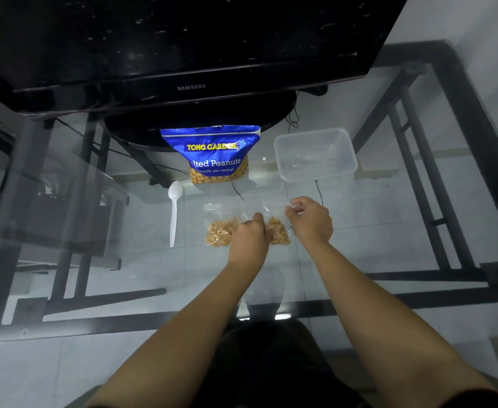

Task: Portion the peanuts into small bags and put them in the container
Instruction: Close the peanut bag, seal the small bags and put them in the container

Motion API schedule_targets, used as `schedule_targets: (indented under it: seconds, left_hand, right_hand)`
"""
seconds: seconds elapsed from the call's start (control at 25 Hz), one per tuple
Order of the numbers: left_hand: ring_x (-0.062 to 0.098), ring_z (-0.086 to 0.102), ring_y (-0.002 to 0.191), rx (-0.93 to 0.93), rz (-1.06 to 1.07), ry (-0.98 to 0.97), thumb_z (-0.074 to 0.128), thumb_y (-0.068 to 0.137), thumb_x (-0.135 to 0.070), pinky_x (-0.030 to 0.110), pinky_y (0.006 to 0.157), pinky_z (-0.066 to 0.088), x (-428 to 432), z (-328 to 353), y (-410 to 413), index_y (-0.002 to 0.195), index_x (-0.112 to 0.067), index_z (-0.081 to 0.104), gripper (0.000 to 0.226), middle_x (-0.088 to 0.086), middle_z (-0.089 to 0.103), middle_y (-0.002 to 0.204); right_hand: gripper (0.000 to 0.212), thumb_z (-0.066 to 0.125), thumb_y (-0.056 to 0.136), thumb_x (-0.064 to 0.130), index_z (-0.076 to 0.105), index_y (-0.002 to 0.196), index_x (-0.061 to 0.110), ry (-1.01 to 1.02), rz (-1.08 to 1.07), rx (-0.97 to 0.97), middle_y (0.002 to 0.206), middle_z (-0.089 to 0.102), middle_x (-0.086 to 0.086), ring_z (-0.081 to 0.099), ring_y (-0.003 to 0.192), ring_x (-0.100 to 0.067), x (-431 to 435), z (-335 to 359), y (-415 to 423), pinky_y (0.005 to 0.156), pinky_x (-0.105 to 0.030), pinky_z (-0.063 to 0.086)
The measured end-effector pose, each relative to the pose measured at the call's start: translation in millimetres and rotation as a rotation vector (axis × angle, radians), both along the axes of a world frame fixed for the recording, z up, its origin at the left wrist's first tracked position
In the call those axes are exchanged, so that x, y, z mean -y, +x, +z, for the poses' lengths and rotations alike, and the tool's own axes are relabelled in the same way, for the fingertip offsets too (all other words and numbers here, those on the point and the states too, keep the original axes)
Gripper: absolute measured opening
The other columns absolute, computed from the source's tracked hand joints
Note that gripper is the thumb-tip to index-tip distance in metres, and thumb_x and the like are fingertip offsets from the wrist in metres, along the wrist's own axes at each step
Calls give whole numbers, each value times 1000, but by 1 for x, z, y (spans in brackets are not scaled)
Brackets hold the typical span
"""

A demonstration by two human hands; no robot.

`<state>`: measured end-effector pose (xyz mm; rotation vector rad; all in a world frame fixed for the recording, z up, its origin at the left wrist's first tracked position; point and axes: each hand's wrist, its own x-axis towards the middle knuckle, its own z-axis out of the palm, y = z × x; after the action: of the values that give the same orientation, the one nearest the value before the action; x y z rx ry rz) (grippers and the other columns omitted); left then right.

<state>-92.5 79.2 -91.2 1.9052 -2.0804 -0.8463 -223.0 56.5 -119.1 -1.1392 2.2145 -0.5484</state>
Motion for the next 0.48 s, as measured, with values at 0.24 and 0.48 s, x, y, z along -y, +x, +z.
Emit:
schedule_targets:
  seconds: [0.24, 0.48]
  left_hand:
    - [28, 66, 92, -159, 182, -78, 54, 92, -30, 39, 83, 54, 40, 17, -2, 117, -4, 57, 36, 16, 68, 107]
    - [31, 60, 98, -189, 220, 48, 46, 97, -29, 30, 78, 46, 76, 17, -44, 143, -3, 30, 55, 22, 64, 101]
  right_hand:
    - [24, 57, 86, 29, 62, 105, 15, -424, -60, -222, 82, 58, -3, 54, 81, -21, 11, 16, -20, 61, -30, 42]
    - [61, 51, 92, 20, 24, 144, 3, -226, -26, -18, 148, 34, -14, 32, 136, -29, 44, 26, -91, 109, -30, 25]
